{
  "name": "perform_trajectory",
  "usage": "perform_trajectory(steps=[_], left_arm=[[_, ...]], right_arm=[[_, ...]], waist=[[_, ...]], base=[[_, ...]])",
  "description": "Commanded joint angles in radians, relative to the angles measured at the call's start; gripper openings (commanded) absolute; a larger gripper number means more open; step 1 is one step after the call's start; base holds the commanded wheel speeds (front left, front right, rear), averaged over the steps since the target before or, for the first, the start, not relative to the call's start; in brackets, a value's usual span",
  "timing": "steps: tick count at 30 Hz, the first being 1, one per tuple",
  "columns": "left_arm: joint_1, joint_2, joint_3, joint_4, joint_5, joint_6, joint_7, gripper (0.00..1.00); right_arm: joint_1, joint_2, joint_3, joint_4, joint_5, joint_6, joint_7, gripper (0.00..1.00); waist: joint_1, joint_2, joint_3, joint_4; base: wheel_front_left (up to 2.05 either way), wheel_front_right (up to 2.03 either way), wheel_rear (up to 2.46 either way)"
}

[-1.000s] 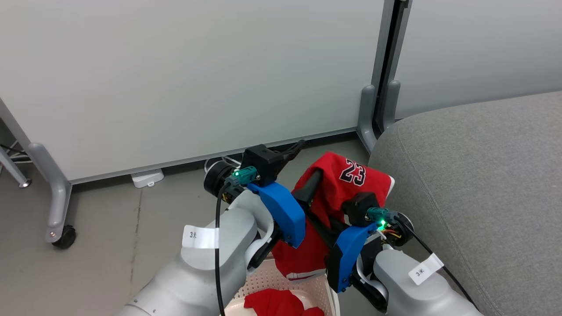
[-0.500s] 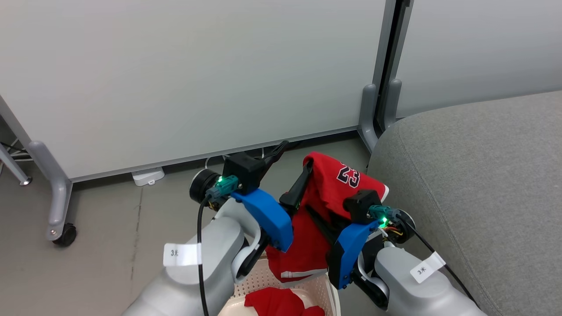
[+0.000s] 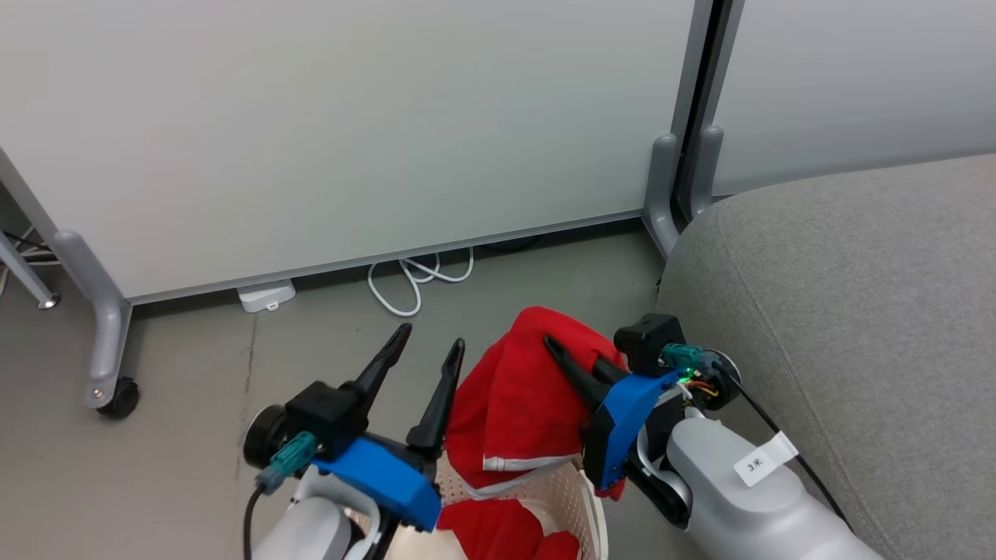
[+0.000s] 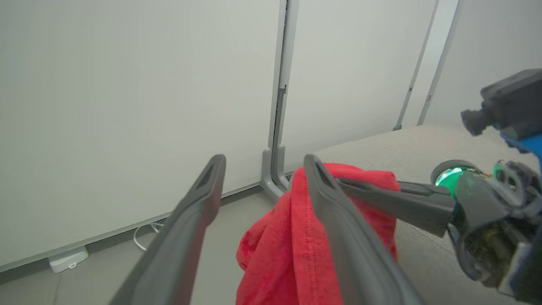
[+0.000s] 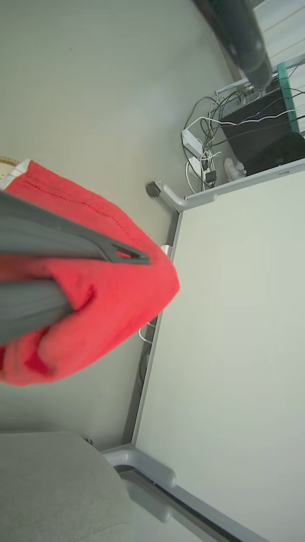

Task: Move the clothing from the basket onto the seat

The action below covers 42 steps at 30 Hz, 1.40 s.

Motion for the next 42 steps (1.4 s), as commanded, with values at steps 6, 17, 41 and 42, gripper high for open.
perform_trajectory(steps=[6,17,41,42], left_arm=[[0.161,0.009,0.164,-0.082,0.093,-0.008,-0.003,1.0],[0.298,-0.022,0.31,-0.112,0.192,-0.03,-0.003,1.0],[0.275,-0.044,0.321,-0.13,0.219,-0.037,-0.003,1.0],[0.272,-0.044,0.322,-0.131,0.219,-0.037,-0.003,1.0]], right_arm=[[0.005,-0.003,-0.061,-0.043,-0.044,0.0,-0.007,0.0],[0.051,-0.003,-0.12,-0.094,-0.099,0.0,-0.007,0.0],[0.086,-0.003,-0.159,-0.125,-0.13,0.0,-0.007,0.0],[0.084,-0.003,-0.159,-0.125,-0.134,0.0,-0.007,0.0]], waist=[[0.0,0.0,0.012,0.005],[0.0,0.0,0.013,0.001],[0.0,0.0,0.04,-0.238],[0.0,0.0,0.043,-0.259]], base=[[0.0,0.0,0.0],[0.0,0.0,0.0],[0.0,0.0,0.0],[0.0,0.0,0.0]])
